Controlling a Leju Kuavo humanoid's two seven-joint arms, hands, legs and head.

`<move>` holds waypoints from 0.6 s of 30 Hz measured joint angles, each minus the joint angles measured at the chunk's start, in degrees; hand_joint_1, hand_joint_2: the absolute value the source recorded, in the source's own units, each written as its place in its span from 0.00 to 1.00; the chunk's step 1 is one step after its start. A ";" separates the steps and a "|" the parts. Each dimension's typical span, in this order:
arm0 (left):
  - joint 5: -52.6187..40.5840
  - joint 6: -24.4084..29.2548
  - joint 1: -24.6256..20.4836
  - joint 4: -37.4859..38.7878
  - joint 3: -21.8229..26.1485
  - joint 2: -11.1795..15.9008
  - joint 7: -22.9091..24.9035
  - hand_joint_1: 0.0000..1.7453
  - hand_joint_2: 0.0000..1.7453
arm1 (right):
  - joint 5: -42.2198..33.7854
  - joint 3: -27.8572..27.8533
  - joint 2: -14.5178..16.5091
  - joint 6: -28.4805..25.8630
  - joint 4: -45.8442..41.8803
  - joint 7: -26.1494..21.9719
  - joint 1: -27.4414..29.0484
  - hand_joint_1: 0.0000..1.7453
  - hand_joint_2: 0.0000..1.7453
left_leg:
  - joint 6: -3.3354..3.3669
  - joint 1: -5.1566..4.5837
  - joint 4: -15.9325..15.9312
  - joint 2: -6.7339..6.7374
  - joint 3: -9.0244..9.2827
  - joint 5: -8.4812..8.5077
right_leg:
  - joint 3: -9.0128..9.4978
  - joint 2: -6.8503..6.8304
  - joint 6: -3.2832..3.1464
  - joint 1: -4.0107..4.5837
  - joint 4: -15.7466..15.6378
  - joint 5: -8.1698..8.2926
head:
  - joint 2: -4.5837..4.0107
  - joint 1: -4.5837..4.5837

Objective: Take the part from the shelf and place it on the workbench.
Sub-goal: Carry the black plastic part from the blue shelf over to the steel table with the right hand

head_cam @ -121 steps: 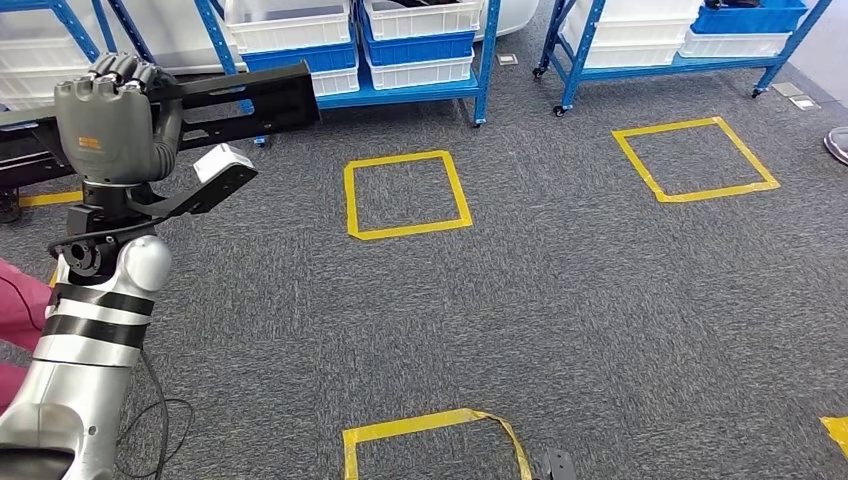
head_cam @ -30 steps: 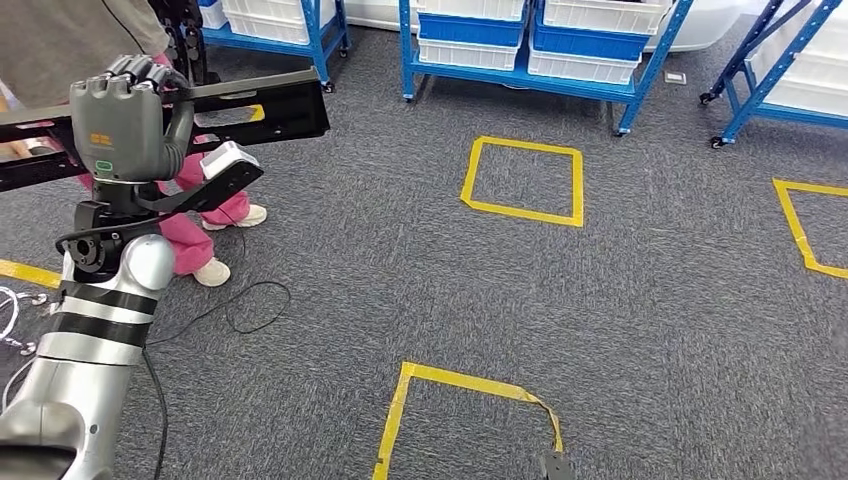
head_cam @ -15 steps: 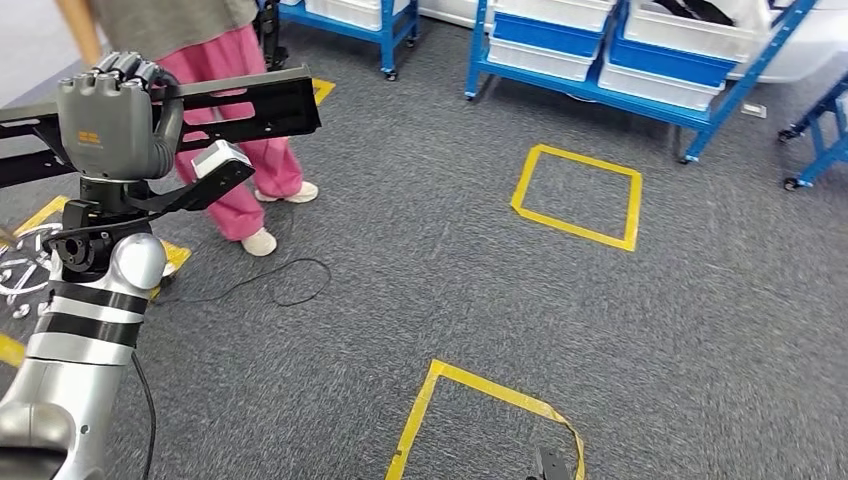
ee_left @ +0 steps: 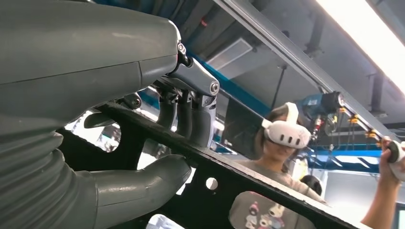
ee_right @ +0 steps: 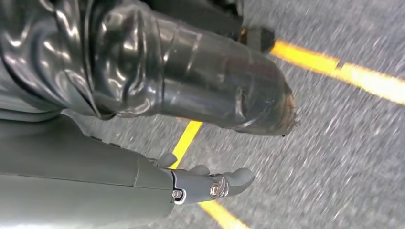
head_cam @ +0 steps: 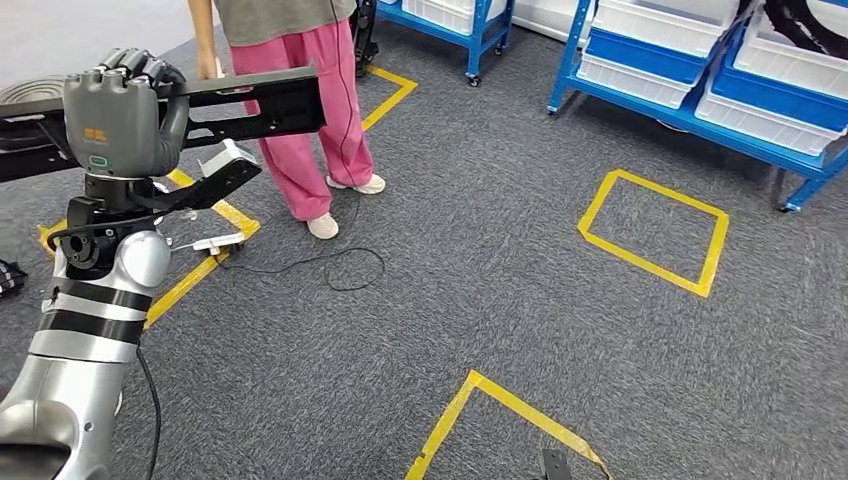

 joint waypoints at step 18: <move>-1.05 -0.78 -1.50 0.19 -0.93 -1.69 1.11 1.00 1.00 | 4.09 0.29 -0.72 0.25 0.18 17.26 1.39 0.00 0.00 | 1.54 0.24 0.12 8.48 1.47 -1.54 | -1.82 -5.76 0.49 0.31 5.84 -4.29 | 0.00 -0.28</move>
